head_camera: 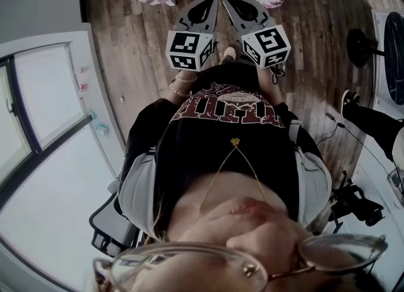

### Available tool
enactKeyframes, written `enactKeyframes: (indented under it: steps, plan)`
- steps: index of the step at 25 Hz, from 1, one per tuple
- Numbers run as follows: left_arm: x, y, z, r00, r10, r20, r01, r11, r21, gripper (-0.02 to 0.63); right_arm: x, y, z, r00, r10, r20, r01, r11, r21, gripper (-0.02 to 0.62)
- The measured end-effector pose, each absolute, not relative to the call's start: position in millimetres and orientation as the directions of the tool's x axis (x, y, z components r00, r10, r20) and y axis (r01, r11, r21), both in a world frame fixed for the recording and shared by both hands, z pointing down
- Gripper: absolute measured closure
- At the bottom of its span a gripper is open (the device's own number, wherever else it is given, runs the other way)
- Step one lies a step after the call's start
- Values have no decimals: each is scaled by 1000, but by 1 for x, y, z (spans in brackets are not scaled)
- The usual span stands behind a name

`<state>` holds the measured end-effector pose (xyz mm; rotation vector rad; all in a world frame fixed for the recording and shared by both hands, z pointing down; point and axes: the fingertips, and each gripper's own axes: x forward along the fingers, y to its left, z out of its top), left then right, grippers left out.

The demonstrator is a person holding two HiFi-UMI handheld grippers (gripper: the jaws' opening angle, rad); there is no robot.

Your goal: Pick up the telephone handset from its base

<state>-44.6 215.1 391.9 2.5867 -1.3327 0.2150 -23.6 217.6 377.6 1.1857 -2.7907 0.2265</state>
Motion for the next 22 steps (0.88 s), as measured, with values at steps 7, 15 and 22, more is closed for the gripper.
enactKeyframes:
  steps: [7,15,22]
  plan:
    - [-17,191,390,569,-793,217,-822,-557,122,606,2,195,376,-700,-701,136,-714,695,-88,575]
    - [-2,182,395,541,-815,208,-841,-525,130,606,18,185,381,-728,-670,148,-684,724,-90,575]
    - [-7,173,404,523,-820,232,-852,-506,132,606,18,174,391,-735,-659,161,-677,727,-114,575]
